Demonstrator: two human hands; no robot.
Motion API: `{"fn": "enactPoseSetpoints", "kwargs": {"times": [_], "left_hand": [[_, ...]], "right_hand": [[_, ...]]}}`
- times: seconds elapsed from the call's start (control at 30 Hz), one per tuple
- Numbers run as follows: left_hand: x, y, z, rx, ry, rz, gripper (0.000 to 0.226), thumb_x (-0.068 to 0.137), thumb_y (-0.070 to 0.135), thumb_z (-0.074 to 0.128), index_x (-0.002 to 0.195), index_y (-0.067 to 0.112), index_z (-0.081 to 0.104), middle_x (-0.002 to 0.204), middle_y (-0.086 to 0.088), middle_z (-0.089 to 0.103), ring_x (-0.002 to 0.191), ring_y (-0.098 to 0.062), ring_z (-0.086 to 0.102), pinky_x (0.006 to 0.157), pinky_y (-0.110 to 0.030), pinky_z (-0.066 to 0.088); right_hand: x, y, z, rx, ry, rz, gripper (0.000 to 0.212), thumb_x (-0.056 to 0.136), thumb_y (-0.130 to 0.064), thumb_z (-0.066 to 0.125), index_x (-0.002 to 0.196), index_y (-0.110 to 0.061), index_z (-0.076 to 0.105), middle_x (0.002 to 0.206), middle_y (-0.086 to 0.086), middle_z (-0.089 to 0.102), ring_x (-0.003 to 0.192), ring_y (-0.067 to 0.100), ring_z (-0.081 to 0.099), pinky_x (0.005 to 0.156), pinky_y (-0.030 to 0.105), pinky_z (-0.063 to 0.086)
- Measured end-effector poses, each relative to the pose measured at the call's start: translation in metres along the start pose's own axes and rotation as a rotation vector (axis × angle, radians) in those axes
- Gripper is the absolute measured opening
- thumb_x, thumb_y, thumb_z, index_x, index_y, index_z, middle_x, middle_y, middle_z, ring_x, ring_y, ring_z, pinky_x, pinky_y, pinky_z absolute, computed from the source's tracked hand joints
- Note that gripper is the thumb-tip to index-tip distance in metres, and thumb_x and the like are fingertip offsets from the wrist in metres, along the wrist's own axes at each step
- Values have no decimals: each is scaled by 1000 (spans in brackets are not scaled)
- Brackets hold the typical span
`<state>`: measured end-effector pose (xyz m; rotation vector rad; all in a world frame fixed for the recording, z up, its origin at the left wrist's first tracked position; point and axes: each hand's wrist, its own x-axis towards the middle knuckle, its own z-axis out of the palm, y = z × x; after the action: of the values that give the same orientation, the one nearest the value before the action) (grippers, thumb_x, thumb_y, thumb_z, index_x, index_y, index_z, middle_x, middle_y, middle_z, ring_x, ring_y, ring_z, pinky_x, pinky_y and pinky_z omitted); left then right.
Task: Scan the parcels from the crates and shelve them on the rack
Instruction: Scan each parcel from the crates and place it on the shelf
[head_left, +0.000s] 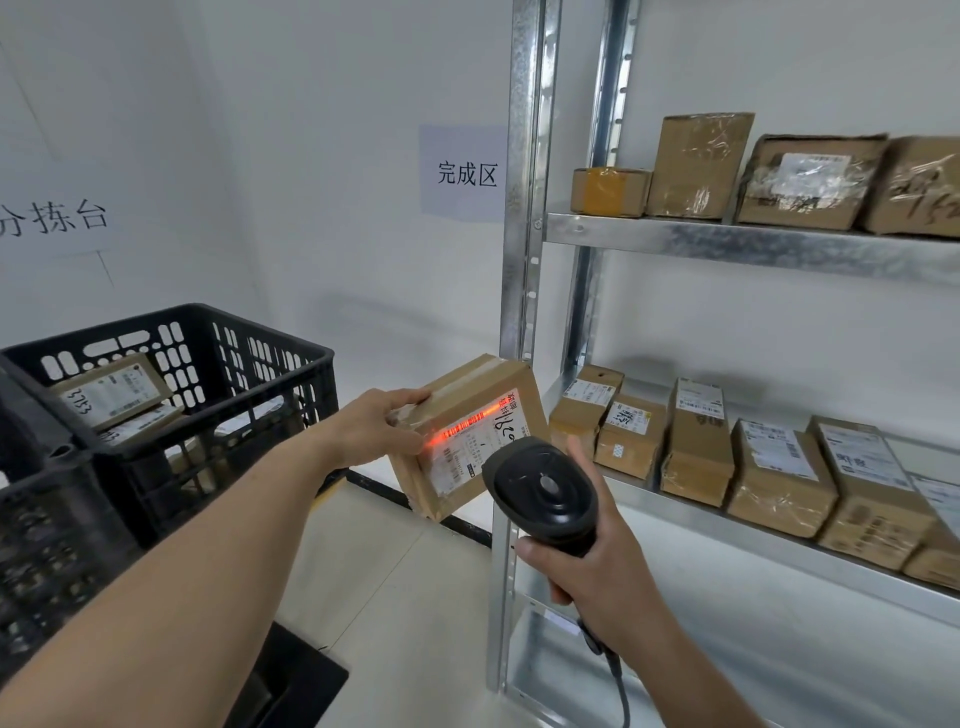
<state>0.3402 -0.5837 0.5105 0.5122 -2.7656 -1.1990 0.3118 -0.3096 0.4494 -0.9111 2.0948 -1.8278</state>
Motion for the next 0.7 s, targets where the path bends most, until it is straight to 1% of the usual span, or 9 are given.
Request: {"fn": "enactPoseSetpoints", "kwargs": {"times": [0.07,0.1,0.17,0.23,0.33,0.43,0.57,0.63,0.7], "left_hand": [[-1,1,0,4,4,-2,77,66,30,66,141,34,46,124,-9,57,113,-23,57,91,-24,43],[-1,1,0,2,4,-2,77,66,30,66,140,34,46,124,-9,57,113,-24,56,93,-27,43],[-2,1,1,-5,-1,5,69,78,20,70,141,32,45,124,-10,57,114,-24,56,92,-28,43],[-2,0,1,-4,-16,17,65,85,13,67,143,30,43,124,-9,56,113,-23,55,88,-26,42],[-5,1,2,-11,-28,16,65,86,12,66,144,30,43,122,-5,54,107,-18,53,88,-25,37],[-7,0,1,-12,-40,23,65,86,13,67,144,31,42,120,-3,54,104,-15,53,81,-23,39],[-8,-1,-1,-8,-39,28,66,85,15,68,143,32,42,121,-4,55,104,-15,54,86,-25,39],[-9,-1,-2,-3,-33,31,65,85,14,67,143,32,43,120,-4,56,101,-13,54,85,-25,40],[-10,0,-3,-4,-33,36,64,85,13,66,143,32,43,120,-3,56,100,-11,54,84,-24,40]], "right_hand": [[-2,0,1,-2,22,2,101,77,-5,80,129,-70,23,117,-14,62,55,5,57,53,28,52],[-3,0,1,-2,33,3,101,77,-5,80,131,-70,23,117,-15,62,56,5,58,53,29,53],[-6,0,2,0,48,4,102,76,-6,81,133,-68,24,118,-15,61,59,3,59,53,28,54],[-8,0,3,1,57,5,102,76,-5,81,134,-68,25,116,-16,62,60,1,60,53,28,54],[-12,-1,5,2,64,12,102,75,-5,81,135,-67,25,111,-21,63,64,5,61,53,27,54],[-15,-3,6,9,66,17,103,75,-5,81,136,-66,24,112,-18,63,65,7,60,53,25,53],[-17,-2,7,-1,53,24,106,75,-6,81,141,-64,22,109,-22,63,65,7,63,54,28,55],[-18,-2,7,-5,47,28,106,76,-6,81,144,-61,22,111,-21,61,66,7,64,55,28,55],[-20,-2,7,-5,47,26,105,76,-6,81,143,-61,22,112,-18,61,63,4,63,55,28,55]]}}
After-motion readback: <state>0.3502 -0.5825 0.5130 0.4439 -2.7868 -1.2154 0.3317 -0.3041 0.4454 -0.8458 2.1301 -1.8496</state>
